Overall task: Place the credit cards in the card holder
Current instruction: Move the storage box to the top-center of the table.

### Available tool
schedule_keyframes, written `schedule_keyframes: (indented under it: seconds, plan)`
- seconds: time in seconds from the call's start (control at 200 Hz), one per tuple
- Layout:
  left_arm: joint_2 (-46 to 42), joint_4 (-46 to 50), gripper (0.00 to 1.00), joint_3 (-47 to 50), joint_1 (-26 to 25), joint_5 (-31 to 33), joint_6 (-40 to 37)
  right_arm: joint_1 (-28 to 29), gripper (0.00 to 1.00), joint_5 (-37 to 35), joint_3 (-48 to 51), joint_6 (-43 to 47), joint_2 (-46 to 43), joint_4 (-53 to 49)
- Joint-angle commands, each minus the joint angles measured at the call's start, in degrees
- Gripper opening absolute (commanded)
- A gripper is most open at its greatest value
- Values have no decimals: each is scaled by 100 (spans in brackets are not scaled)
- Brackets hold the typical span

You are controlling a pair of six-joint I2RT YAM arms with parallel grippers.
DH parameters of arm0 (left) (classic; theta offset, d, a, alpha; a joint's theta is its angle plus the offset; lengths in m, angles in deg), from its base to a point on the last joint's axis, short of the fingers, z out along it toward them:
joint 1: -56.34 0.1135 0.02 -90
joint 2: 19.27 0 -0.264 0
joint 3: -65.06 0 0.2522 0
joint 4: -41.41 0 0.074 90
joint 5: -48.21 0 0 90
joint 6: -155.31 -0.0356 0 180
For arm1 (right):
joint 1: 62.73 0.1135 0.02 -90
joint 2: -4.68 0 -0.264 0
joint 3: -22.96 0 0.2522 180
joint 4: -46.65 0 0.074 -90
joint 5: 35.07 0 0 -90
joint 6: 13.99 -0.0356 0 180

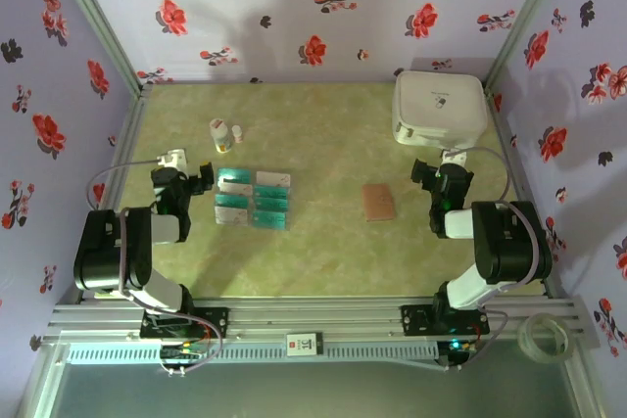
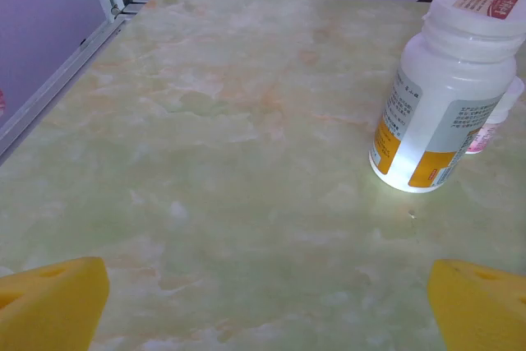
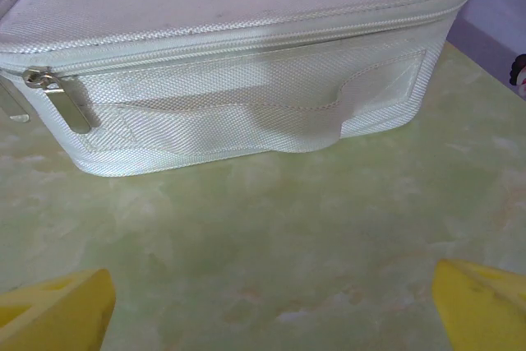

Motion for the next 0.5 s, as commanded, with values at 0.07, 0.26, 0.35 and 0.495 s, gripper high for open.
schedule_keyframes:
  seconds: [0.07,0.26,0.35,0.495]
  plan:
    - [7,-259,100,51,40,122,99,37,99,-111,22,102,-34,174]
    - [14,-249,100,49,37,120,99,37,99,-106,22,110,-35,174]
    - [8,-209,100,25,35,127,104,37,99,-106,33,110,-39,180]
    - [11,-206,100,23,46,116,108,37,99,-106,36,110,-38,183]
